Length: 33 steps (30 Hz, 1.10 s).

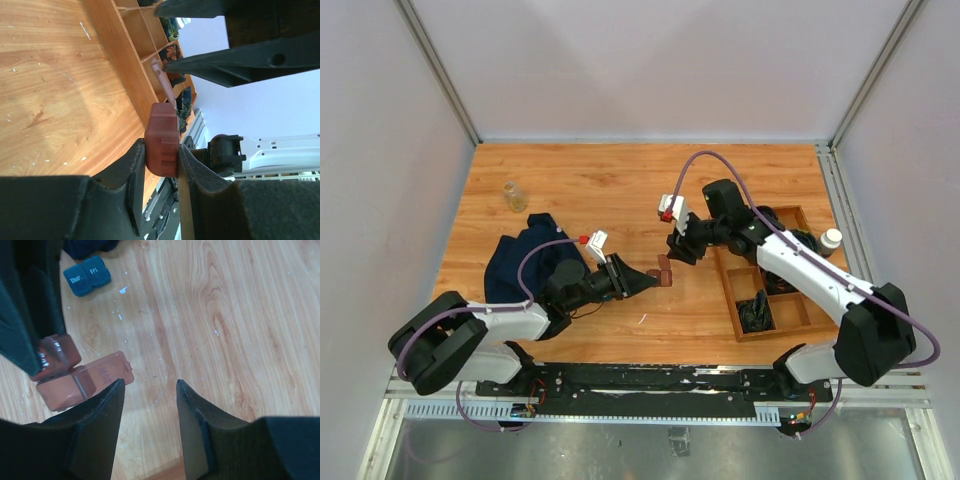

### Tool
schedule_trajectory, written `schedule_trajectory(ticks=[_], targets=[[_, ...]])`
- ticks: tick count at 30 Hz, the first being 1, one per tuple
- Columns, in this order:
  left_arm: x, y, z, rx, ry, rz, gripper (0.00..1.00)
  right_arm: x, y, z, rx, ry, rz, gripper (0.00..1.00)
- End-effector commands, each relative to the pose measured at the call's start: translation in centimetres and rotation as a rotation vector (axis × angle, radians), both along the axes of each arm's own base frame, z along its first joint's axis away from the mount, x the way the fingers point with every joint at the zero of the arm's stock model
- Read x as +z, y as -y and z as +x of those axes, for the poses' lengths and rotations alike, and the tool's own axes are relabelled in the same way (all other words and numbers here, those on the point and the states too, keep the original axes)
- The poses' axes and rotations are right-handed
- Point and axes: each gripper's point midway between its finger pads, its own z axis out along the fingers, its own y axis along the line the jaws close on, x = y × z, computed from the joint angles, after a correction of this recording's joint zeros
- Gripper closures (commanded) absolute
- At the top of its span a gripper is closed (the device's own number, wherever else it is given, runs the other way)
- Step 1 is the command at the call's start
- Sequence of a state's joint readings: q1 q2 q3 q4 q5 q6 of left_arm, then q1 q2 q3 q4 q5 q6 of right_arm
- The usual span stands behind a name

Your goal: Sort the pills into containers

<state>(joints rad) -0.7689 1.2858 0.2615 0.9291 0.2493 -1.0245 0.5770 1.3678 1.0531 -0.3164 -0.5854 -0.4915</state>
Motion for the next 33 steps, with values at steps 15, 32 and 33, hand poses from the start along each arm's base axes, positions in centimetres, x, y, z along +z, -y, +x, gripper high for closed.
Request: schedule_trajectory(ticks=[15,32,33], targets=[[-2.4,-1.2,2.9,0.031,-0.002,0.001,1.0,6.2,1.5,-2.6,0.113,-0.082,0.259,0.17],[-9.9,-1.7,8.6,0.077,-0.154,0.102,0.9,5.2,1.6,-2.8,0.138,-0.104,0.261,0.14],[-10.1,-1.8,8.8,0.085,-0.154,0.114,0.89,5.2,1.6,-2.8,0.14,-0.104,0.261,0.13]])
